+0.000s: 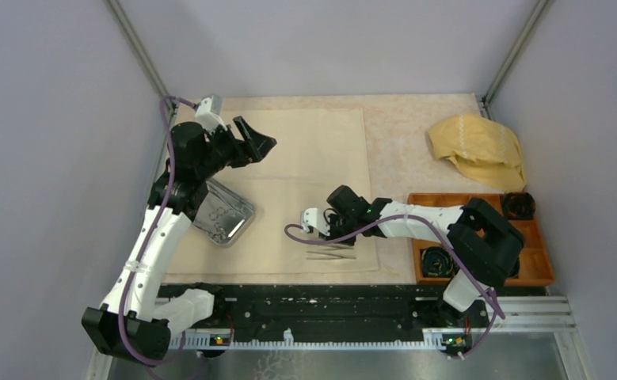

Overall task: Open and lay out the surgical kit
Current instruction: Place the medical item in the surgical kit.

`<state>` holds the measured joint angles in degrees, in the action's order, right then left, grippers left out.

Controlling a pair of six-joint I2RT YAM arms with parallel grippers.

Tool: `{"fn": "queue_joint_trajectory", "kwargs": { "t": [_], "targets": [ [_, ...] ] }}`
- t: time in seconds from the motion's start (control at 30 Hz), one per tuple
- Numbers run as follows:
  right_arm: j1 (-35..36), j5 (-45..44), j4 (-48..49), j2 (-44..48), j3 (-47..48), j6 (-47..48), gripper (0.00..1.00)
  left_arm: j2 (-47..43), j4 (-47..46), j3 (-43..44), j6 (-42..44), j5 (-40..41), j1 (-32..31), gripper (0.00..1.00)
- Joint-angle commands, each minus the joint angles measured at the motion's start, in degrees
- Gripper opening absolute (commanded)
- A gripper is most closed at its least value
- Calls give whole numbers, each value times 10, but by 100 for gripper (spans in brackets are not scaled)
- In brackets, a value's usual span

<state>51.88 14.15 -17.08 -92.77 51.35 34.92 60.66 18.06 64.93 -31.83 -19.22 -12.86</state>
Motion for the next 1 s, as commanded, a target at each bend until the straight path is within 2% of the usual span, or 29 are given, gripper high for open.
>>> {"fn": "queue_joint_trajectory", "kwargs": {
  "t": [0.0, 0.5, 0.63, 0.97],
  "targets": [
    [-3, -4, 15, -9, -1, 1, 0, 3, -28, -2, -2, -11, 5, 81],
    [-3, -4, 13, -23, 6, -3, 7, 8, -31, -3, -2, -18, 11, 81],
    [-3, -4, 11, -24, 9, -8, 16, 7, -29, -3, -3, -19, 12, 81],
    [-3, -14, -23, 0, 35, -31, 29, 2, -21, -2, -6, -16, 13, 81]
  ]
}}
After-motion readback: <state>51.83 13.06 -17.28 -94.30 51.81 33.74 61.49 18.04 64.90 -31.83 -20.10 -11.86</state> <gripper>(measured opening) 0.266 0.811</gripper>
